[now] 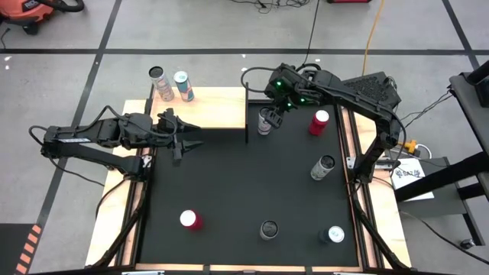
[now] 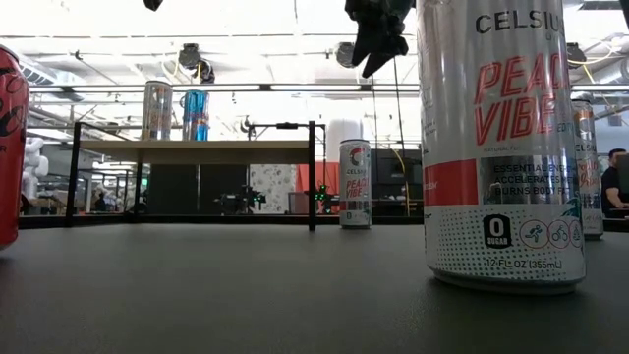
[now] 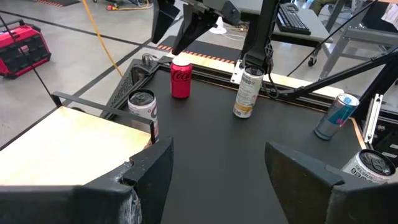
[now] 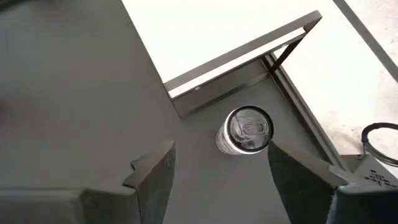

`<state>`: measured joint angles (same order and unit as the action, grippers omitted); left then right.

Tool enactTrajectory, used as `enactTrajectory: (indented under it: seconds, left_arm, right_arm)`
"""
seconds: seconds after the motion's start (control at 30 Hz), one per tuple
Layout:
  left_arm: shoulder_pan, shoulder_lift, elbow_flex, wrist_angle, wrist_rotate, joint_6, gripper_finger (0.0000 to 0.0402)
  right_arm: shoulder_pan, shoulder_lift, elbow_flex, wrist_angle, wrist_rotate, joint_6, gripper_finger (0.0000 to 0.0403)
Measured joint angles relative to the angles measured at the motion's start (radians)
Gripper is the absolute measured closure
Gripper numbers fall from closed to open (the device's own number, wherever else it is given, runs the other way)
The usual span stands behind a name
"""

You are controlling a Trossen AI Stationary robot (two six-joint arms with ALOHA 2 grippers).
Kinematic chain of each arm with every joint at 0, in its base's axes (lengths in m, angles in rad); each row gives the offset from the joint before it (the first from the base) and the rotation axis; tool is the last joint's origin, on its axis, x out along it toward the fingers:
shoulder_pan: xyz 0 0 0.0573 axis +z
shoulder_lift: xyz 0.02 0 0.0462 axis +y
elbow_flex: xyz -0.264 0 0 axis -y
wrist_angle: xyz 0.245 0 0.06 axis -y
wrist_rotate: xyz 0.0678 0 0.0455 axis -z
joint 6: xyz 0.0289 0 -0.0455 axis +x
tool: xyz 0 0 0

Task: Place canned beverage on shelf
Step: Put the top white pink soda can on the shelf

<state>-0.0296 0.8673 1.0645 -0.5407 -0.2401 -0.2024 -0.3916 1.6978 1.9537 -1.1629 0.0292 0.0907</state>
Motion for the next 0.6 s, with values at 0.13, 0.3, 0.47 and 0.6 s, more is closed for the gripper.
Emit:
enactTrajectory:
  seconds: [0.13,0.3,0.47,0.6]
  left_arm:
    - [0.000,0.000,0.000,0.000,0.000,0.000,0.0148]
    - [0.000,0.000,0.000,0.000,0.000,0.000,0.0148]
    - [0.000,0.000,0.000,0.000,0.000,0.000,0.0148]
    - [0.000,0.000,0.000,0.000,0.000,0.000,0.0148]
  right_arm:
    - [0.000,0.000,0.000,0.000,0.000,0.005,0.0156]
    - [0.000,0.000,0.000,0.000,0.001,0.030,0.0122]
    - [0.000,0.000,0.000,-0.002,0.041,-0.008,0.0074]
    - [0.000,0.000,0.000,0.014,0.048,-0.024,0.0048]
